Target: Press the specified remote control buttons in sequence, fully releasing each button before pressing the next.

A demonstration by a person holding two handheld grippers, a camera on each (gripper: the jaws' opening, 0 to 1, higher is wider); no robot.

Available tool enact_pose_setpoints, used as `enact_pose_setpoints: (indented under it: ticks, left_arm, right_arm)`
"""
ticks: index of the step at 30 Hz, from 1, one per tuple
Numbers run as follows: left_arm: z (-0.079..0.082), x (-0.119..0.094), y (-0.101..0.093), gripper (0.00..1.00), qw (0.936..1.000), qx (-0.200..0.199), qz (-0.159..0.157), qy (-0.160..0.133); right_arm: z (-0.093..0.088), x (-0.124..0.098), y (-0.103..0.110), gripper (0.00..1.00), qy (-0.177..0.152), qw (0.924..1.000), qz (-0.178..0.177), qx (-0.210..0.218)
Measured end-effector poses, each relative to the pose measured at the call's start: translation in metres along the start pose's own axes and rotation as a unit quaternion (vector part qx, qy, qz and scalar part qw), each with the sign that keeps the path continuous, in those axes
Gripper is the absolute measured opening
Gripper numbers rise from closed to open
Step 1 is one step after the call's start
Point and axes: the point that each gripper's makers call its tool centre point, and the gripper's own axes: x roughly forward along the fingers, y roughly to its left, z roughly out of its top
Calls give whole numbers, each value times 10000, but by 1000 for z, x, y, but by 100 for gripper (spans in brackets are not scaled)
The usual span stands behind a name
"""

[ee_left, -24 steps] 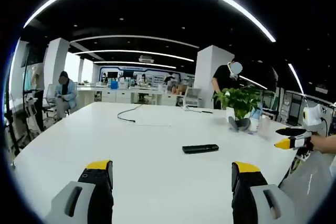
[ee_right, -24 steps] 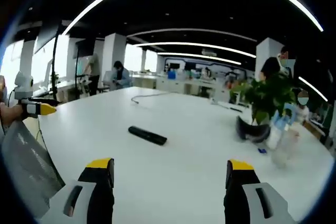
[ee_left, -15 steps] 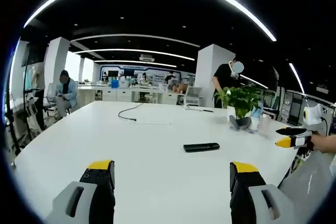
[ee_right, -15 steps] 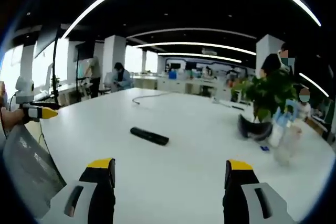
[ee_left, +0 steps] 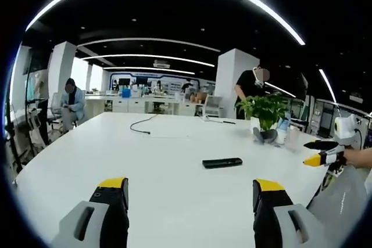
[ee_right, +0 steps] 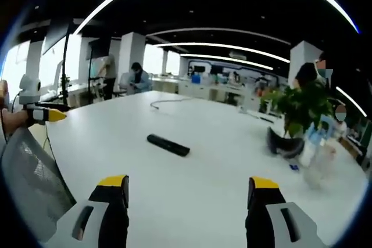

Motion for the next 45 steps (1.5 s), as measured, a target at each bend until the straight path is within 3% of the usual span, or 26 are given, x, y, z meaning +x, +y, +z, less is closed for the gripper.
enact_pose_setpoints:
  ticks: [45]
  left_arm:
    - [-12, 4, -6, 91, 9994, 48, -150, 310]
  right_arm:
    - [-7, 1, 3, 77, 162, 9997, 119, 129]
